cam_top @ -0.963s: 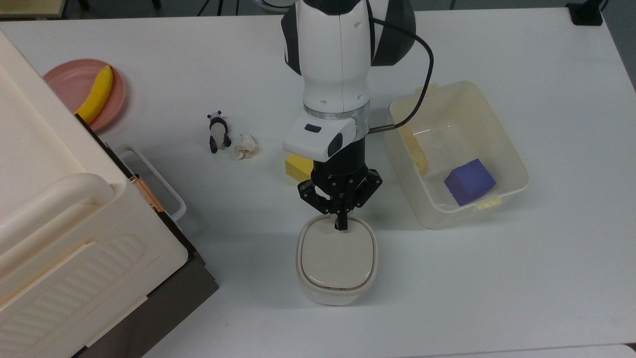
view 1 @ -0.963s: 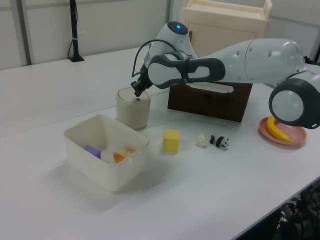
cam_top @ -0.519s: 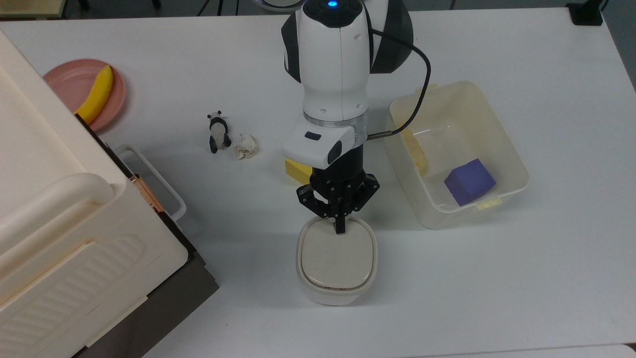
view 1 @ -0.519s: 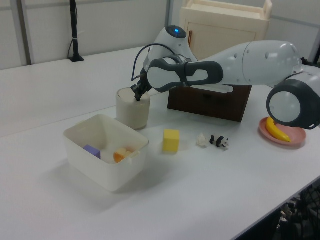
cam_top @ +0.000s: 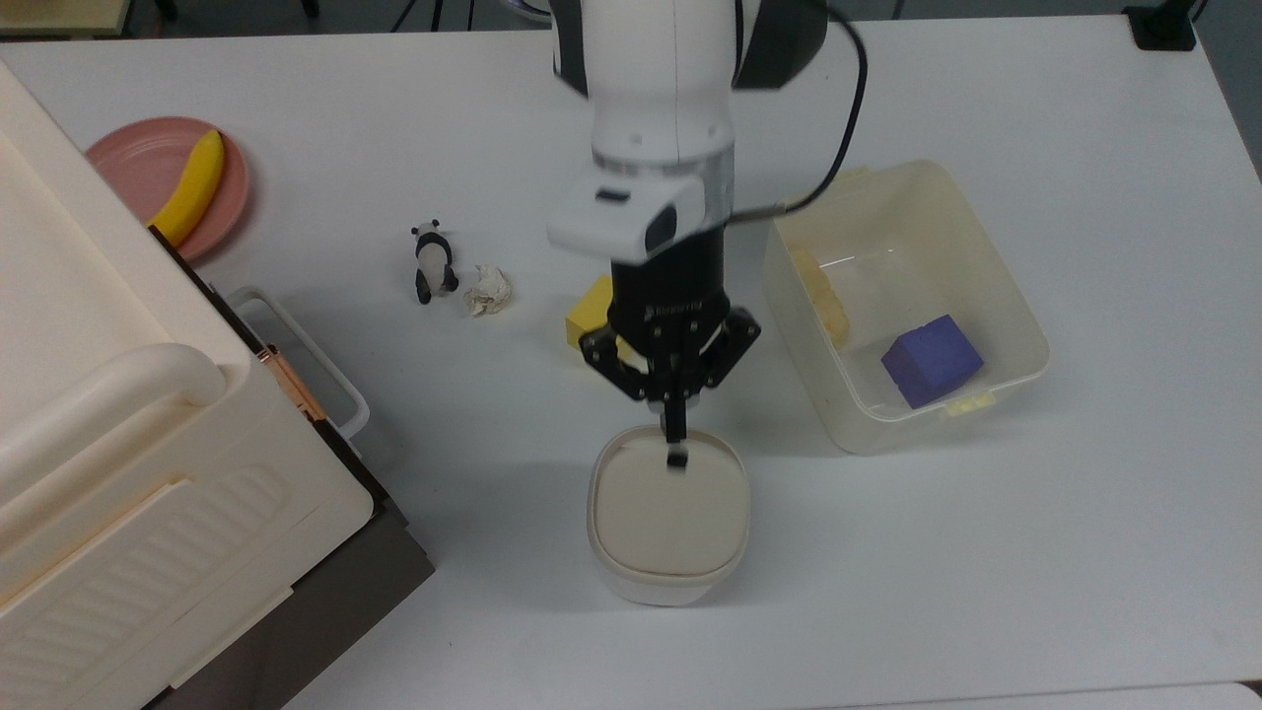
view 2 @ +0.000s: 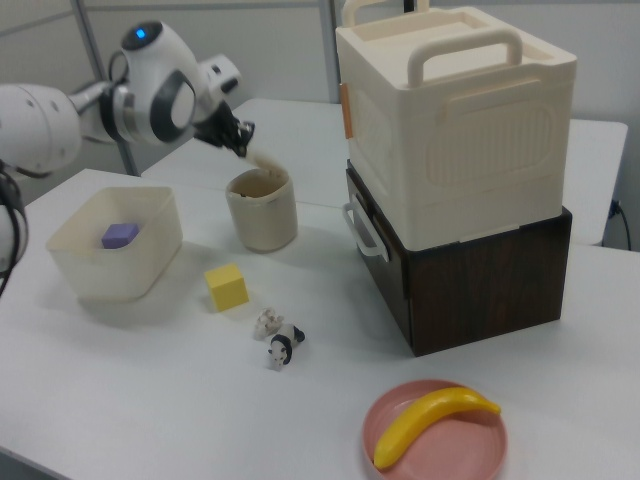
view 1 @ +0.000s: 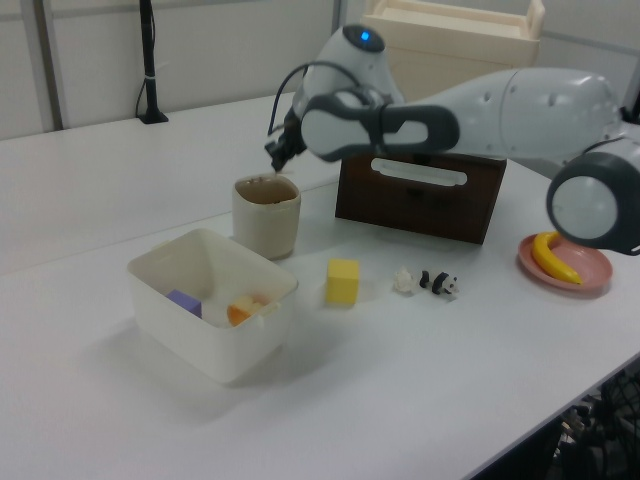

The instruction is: Open the trash can

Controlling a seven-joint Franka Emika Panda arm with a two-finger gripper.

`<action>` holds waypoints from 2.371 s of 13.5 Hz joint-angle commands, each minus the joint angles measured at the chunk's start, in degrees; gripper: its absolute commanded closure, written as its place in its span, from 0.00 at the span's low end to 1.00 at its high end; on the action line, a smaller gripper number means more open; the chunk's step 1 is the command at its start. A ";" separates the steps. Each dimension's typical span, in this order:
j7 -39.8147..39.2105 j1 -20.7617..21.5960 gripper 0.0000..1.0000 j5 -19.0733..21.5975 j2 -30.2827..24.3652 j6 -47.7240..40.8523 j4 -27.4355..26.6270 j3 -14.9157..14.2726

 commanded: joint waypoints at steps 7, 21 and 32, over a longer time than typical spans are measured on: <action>3.56 -0.04 0.00 -2.10 -19.46 -40.08 -6.08 -0.61; 6.82 -2.94 0.00 2.73 -28.53 -48.92 -11.44 -4.04; 7.51 -7.24 0.00 5.01 -28.62 -49.18 -11.35 0.80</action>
